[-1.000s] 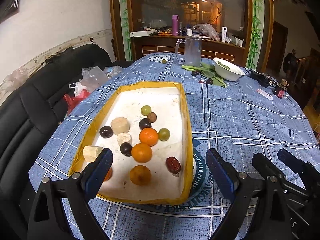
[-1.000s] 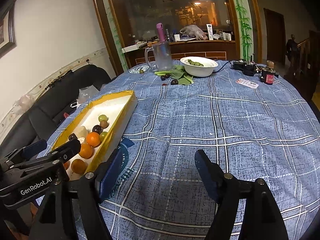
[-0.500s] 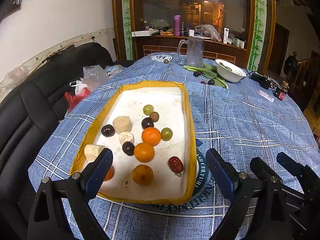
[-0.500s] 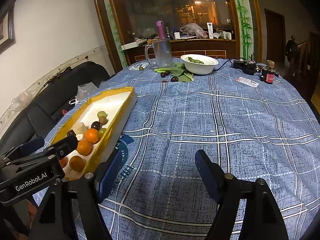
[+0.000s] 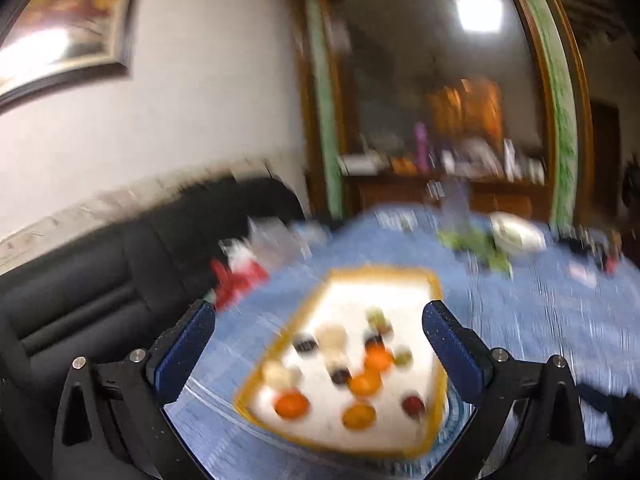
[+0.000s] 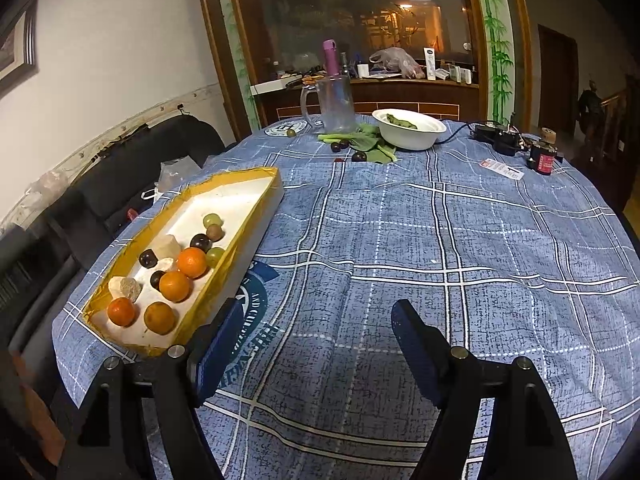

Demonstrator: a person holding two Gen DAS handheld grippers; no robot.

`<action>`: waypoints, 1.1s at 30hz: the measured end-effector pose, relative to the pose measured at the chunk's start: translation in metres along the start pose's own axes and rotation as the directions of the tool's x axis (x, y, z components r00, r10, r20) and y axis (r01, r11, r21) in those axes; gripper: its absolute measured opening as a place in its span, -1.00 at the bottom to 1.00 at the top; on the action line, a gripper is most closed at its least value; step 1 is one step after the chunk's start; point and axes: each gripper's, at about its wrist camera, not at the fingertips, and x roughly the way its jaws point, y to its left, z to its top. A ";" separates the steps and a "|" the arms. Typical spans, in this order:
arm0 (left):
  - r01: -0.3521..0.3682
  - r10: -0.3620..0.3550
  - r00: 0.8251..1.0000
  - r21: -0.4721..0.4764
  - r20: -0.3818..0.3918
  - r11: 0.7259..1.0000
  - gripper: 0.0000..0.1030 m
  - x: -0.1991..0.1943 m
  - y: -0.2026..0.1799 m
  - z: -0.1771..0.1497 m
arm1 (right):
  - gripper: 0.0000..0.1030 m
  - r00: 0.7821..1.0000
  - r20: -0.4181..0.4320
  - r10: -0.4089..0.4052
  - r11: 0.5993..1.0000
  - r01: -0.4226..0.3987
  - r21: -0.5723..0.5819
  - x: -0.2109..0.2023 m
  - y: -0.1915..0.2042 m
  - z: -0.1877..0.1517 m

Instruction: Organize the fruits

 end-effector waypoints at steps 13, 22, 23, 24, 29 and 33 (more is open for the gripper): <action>0.076 -0.076 0.985 -0.005 -0.153 0.997 1.00 0.016 0.003 -0.020 | 0.61 1.000 0.005 0.013 0.997 -0.012 -0.074 -0.006 0.023 -0.004; 0.141 -0.154 0.937 -0.065 -0.313 0.988 1.00 0.043 0.009 -0.035 | 0.64 1.000 -0.012 0.006 0.993 -0.007 -0.119 -0.003 0.037 -0.007; 0.150 -0.168 0.930 -0.080 -0.328 0.985 1.00 0.046 0.011 -0.037 | 0.64 1.000 -0.014 0.005 0.992 -0.006 -0.124 -0.003 0.038 -0.007; 0.159 -0.182 0.921 -0.097 -0.344 0.983 1.00 0.049 0.013 -0.038 | 0.64 1.000 -0.017 0.004 0.992 -0.006 -0.128 -0.002 0.040 -0.007; 0.175 -0.212 0.901 -0.131 -0.380 0.976 1.00 0.057 0.019 -0.044 | 0.65 1.000 -0.028 0.003 0.988 -0.007 -0.153 0.001 0.050 -0.007; 0.181 -0.236 0.881 -0.168 -0.409 0.969 1.00 0.066 0.024 -0.049 | 0.69 1.000 -0.029 0.003 0.984 -0.008 -0.175 0.002 0.059 -0.008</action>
